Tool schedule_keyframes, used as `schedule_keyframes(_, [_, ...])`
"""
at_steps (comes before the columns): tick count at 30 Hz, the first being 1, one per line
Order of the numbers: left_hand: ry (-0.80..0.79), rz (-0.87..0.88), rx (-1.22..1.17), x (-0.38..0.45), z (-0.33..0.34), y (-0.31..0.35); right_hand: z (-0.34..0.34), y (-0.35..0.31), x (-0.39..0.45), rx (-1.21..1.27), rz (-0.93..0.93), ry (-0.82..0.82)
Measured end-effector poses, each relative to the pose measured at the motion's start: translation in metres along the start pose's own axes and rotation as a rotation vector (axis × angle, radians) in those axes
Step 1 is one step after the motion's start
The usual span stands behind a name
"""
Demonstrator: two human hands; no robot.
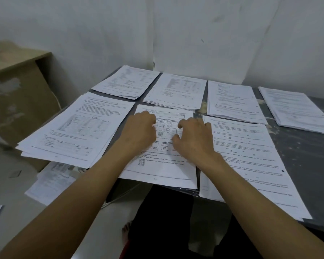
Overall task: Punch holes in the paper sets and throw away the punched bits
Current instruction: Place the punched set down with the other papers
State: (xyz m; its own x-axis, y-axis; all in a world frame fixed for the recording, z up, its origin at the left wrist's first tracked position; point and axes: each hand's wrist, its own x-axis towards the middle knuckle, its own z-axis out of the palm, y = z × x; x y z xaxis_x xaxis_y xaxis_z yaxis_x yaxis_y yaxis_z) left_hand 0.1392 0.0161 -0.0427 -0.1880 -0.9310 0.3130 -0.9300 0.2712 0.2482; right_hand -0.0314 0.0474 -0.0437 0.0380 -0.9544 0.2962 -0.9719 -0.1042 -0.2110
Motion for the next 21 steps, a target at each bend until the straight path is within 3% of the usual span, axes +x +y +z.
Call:
schedule_keyframes(9, [-0.032,-0.058,-0.056,0.110,0.000,0.004,-0.014,0.022,0.093,0.217,0.144,0.011])
schedule_keyframes(17, [-0.287,-0.139,0.049,0.193,0.024,-0.002,-0.001,0.058,0.156,0.206,0.344,-0.176])
schedule_keyframes(21, [-0.354,-0.163,0.114,0.208,0.044,-0.007,0.009,0.069,0.174,0.228,0.393,-0.181])
